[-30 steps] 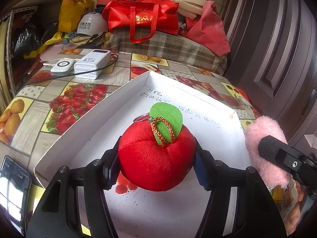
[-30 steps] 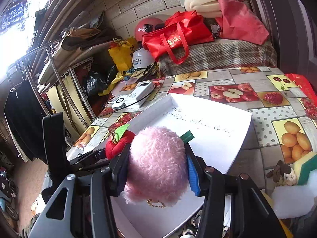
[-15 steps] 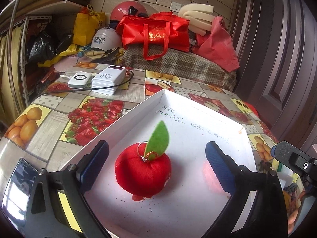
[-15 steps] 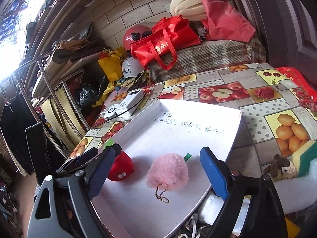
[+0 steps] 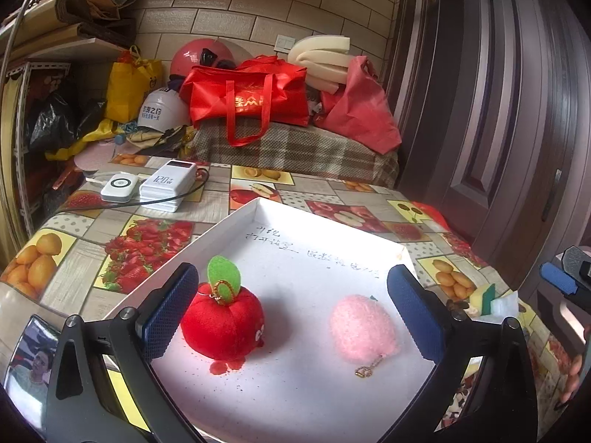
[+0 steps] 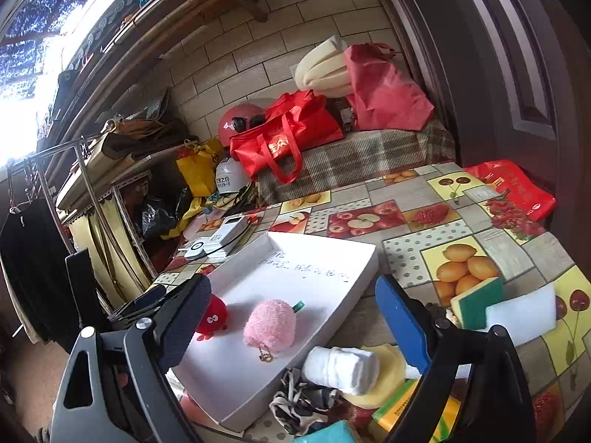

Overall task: Organize soft objects
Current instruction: 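Withdraw both tools and reach toward the teal tissue pack and yellow tissue box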

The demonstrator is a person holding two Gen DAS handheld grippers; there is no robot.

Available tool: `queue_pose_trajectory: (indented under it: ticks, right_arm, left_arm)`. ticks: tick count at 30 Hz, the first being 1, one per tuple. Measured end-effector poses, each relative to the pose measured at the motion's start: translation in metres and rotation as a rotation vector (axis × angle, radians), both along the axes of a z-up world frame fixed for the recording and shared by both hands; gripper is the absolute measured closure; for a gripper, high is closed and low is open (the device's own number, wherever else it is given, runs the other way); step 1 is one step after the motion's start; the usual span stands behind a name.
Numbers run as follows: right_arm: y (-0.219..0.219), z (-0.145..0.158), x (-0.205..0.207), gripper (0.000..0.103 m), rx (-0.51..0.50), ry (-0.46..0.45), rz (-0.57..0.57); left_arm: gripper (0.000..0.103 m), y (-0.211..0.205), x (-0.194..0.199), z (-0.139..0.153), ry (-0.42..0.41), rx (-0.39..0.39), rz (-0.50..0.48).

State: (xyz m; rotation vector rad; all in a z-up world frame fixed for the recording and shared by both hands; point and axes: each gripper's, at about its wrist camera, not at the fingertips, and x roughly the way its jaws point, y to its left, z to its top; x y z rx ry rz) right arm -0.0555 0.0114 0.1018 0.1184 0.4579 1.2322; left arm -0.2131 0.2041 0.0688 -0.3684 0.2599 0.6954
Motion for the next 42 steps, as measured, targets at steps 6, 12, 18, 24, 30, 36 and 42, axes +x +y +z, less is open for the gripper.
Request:
queue_pose_trajectory:
  ticks: [6, 12, 18, 24, 30, 36, 42]
  right_arm:
    - [-0.067, -0.019, 0.041, 0.0, -0.018, 0.028, -0.164]
    - [-0.087, -0.042, 0.062, 0.0, -0.166, 0.019, -0.098]
    - [-0.054, -0.064, 0.033, 0.001, -0.359, -0.135, 0.124]
    - [-0.027, -0.085, 0.029, 0.006, -0.432, -0.16, 0.212]
    - [-0.013, -0.094, 0.031, 0.014, -0.495, -0.16, 0.242]
    - [-0.019, -0.096, 0.039, 0.051, -0.508, -0.126, 0.225]
    - [-0.022, -0.095, 0.042, 0.051, -0.505, -0.104, 0.2]
  left_arm:
    - [0.0, -0.051, 0.023, 0.005, 0.005, -0.026, -0.313]
    - [0.0, -0.133, 0.057, -0.004, 0.159, -0.001, -0.64]
    - [0.0, -0.183, 0.094, -0.04, 0.419, 0.04, -0.719]
    - [0.0, -0.161, 0.097, -0.043, 0.399, -0.062, -0.671]
    - [0.001, -0.17, 0.11, -0.046, 0.442, -0.038, -0.705]
    - [0.001, -0.169, 0.12, -0.053, 0.509, -0.024, -0.664]
    - [0.001, -0.172, 0.12, -0.051, 0.504, -0.011, -0.672]
